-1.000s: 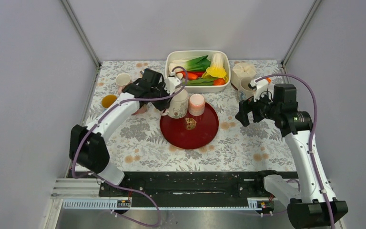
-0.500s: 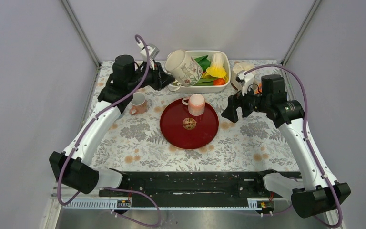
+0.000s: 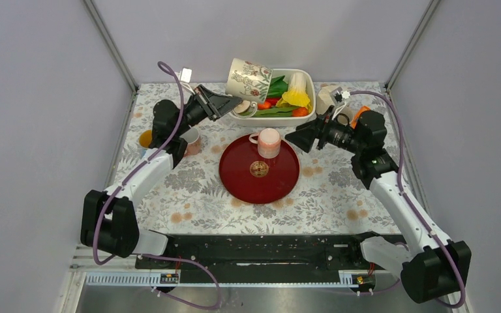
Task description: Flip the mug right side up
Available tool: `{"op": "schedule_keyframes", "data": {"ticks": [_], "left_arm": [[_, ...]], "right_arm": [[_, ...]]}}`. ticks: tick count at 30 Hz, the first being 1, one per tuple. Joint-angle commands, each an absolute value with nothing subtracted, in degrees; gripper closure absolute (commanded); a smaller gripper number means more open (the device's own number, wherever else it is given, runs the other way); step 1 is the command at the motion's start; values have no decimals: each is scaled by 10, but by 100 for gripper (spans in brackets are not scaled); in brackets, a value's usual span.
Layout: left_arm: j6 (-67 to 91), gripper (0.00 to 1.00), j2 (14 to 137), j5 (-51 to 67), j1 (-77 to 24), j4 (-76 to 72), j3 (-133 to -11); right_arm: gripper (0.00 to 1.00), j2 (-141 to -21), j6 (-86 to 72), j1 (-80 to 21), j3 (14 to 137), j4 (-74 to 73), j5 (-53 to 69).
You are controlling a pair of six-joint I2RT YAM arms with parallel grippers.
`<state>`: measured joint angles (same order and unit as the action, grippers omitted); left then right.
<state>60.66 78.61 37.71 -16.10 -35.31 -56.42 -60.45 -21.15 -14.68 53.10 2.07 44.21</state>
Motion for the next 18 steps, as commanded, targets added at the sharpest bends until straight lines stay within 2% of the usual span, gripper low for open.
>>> {"op": "schedule_keyframes", "data": {"ticks": [1, 4, 11, 18], "left_arm": [[718, 100, 757, 367, -158, -655, -563], [732, 100, 759, 352, -158, -686, -539], [741, 100, 775, 312, -159, -739, -499], [739, 100, 817, 307, -167, -801, -495]], "right_arm": [[8, -632, -419, -168, 496, 321, 460], [10, -661, -480, -181, 478, 420, 436], [11, -714, -509, -225, 452, 586, 321], [16, -793, -539, -269, 481, 651, 303]]}}
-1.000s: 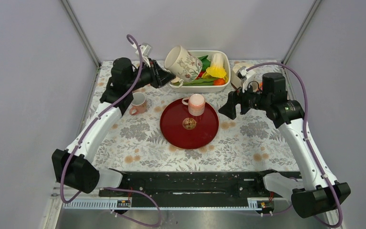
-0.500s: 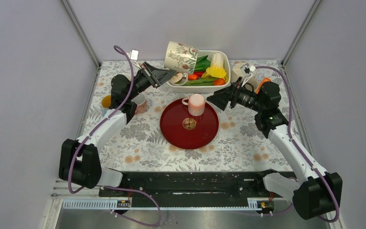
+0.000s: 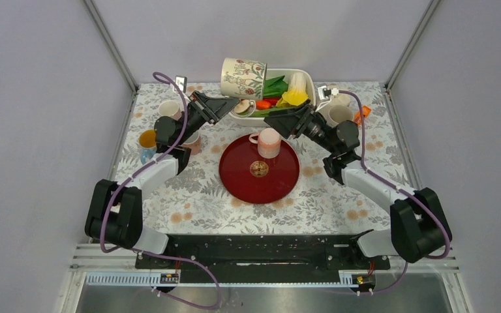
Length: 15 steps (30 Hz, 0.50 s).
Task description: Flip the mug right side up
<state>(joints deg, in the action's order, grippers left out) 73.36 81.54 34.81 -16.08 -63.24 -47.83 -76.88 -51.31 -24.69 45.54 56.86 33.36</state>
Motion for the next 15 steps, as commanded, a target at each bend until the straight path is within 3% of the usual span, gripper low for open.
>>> {"op": "schedule_keyframes", "data": {"ticks": [1, 15], "left_arm": [[738, 100, 821, 307, -170, -806, -495], [715, 100, 849, 315, -219, -837, -487]], "right_arm": [[16, -798, -538, -272, 481, 652, 302], [25, -826, -524, -283, 485, 651, 281]]}}
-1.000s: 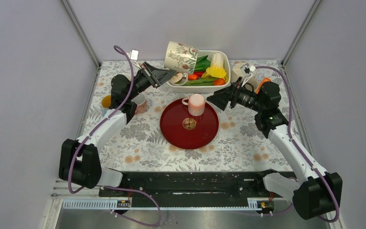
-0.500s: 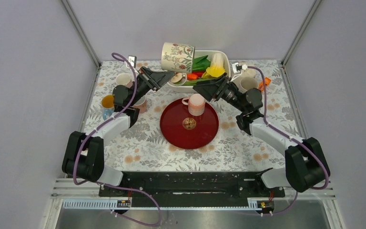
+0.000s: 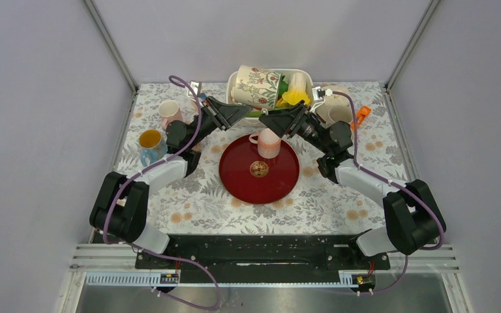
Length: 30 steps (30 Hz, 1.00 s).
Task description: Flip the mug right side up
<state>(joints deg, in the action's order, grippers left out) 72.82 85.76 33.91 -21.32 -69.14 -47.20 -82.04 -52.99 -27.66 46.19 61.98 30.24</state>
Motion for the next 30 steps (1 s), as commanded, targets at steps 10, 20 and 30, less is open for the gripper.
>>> {"op": "schedule_keyframes", "data": {"ticks": [10, 20, 30], "left_arm": [[707, 100, 875, 325, -252, -846, -493], [691, 100, 877, 333, -263, -851, -486], [680, 96, 872, 341, -264, -851, -479]], "right_arm": [[44, -828, -530, -283, 489, 656, 277], [62, -816, -523, -279, 484, 653, 265], [96, -788, -495, -241, 487, 628, 263]]}}
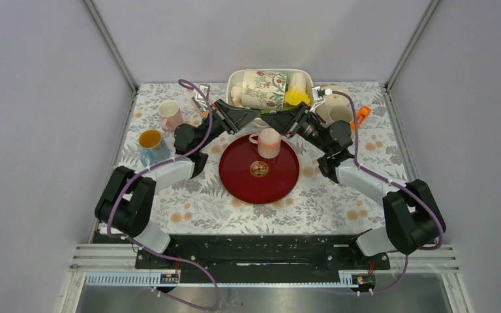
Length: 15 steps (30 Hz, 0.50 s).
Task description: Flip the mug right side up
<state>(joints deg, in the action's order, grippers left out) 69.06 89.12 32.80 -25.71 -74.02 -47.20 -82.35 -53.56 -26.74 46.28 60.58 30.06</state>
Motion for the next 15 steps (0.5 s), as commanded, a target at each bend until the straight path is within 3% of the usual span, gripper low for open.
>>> {"op": "schedule_keyframes", "data": {"ticks": [1, 8, 11, 14, 15], "left_arm": [[677, 94, 872, 345, -266, -850, -478], [665, 60, 877, 359, -290, -851, -468], [664, 34, 880, 362, -297, -852, -468], [664, 2, 879, 363, -301, -854, -469], [664, 1, 879, 363, -301, -853, -468]], "right_arm": [[97, -783, -488, -239, 489, 622, 264], [100, -749, -415, -228, 511, 549, 286], [100, -731, -396, -222, 511, 537, 292], [100, -717, -380, -217, 515, 527, 301], [100, -712, -375, -216, 516, 525, 304]]}}
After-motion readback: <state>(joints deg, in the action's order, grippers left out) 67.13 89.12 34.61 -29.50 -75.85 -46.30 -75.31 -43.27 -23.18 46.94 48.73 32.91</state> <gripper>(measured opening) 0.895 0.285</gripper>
